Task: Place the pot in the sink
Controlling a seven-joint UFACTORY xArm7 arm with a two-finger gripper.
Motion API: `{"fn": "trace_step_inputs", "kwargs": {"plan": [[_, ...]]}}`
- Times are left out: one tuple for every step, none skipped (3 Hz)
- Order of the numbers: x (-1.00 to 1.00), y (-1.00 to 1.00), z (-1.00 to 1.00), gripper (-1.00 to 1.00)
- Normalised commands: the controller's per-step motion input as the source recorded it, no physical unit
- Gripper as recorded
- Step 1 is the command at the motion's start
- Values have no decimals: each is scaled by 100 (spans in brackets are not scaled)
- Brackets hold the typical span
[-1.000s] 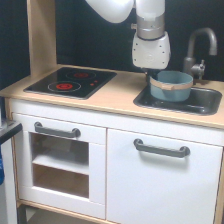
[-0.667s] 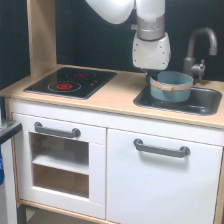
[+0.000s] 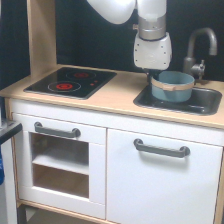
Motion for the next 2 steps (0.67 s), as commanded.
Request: {"fn": "trace_step_inputs", "kwargs": {"plan": [[6,7,-25,11],[-1,3,-20,54]]}}
